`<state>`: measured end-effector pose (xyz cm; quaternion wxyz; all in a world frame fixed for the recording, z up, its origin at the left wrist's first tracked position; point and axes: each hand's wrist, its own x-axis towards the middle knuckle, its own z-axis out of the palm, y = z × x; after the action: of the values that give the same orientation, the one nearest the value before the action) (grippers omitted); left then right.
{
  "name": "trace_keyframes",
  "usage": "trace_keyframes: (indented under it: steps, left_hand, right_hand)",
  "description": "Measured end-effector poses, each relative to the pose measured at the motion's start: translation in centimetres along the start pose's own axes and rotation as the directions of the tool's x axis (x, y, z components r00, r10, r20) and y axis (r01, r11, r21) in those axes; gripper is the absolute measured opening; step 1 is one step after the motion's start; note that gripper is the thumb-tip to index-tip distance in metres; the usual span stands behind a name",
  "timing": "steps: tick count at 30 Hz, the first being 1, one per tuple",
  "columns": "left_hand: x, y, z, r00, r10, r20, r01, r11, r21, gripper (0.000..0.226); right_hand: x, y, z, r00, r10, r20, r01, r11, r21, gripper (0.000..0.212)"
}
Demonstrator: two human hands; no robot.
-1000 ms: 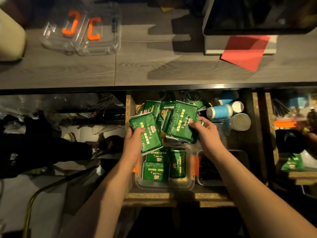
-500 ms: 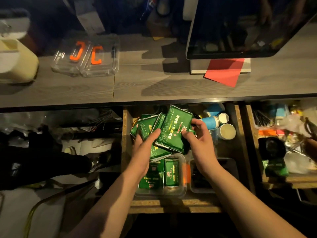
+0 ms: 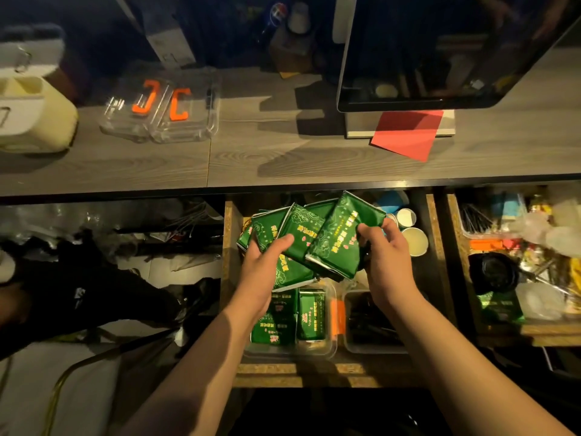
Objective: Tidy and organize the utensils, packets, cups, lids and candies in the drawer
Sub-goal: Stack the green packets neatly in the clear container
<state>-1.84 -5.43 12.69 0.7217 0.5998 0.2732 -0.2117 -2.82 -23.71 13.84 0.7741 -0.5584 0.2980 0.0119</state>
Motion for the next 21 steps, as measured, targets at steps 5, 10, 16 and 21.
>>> trace_keyframes:
  steps: [5,10,16,21]
  left_hand:
    - [-0.2,0.4,0.0,0.999,0.038,0.014,-0.039,0.999,0.034,0.127]
    - [-0.4,0.8,0.0,0.997,0.071,-0.038,-0.071,0.997,-0.004,0.126]
    - [-0.6,1.5,0.0,0.955,0.155,-0.253,-0.172,0.984,-0.046,0.027]
    - [-1.2,1.3,1.1,0.934,0.23,-0.272,-0.238,0.971,0.003,0.075]
  right_hand:
    - [0.4,0.1,-1.2,0.989,0.129,0.075,-0.133,0.99,0.048,0.011]
    - [0.8,-0.3,-2.1,0.995,0.07,-0.065,-0.067,0.997,0.05,0.019]
    - [1.6,-1.5,-3.8,0.984,0.148,-0.094,-0.108,0.934,0.339,0.009]
    - [-0.3,0.3,-0.2,0.926,0.342,0.159,-0.377,0.832,0.406,0.033]
